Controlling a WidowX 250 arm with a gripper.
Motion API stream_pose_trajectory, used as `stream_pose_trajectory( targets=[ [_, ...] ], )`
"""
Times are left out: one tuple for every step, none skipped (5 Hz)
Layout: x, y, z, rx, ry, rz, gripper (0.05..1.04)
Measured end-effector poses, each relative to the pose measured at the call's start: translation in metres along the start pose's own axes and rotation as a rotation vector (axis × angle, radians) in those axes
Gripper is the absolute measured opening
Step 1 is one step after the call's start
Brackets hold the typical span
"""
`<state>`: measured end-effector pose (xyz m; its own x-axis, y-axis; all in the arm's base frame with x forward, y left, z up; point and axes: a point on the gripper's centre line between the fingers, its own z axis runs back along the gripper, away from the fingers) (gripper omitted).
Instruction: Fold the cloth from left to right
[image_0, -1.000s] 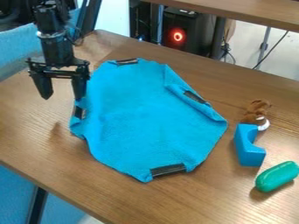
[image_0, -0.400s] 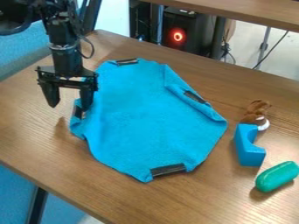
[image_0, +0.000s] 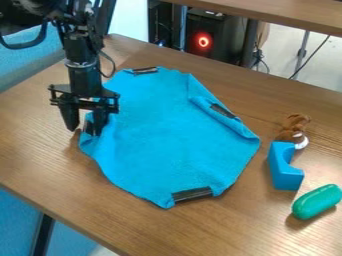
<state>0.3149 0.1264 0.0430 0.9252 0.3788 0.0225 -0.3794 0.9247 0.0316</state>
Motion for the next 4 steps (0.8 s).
stream_pose_trajectory(
  targets=[
    [0.002, -0.002, -0.001, 0.014, -0.021, 0.002, 0.35],
    [0.002, -0.001, -0.003, 0.017, -0.026, -0.004, 0.155],
    [0.0, 0.001, -0.001, -0.001, -0.015, -0.02, 0.067],
    [-0.004, 0.021, 0.0, 0.011, -0.007, 0.017, 0.055]
  ],
)
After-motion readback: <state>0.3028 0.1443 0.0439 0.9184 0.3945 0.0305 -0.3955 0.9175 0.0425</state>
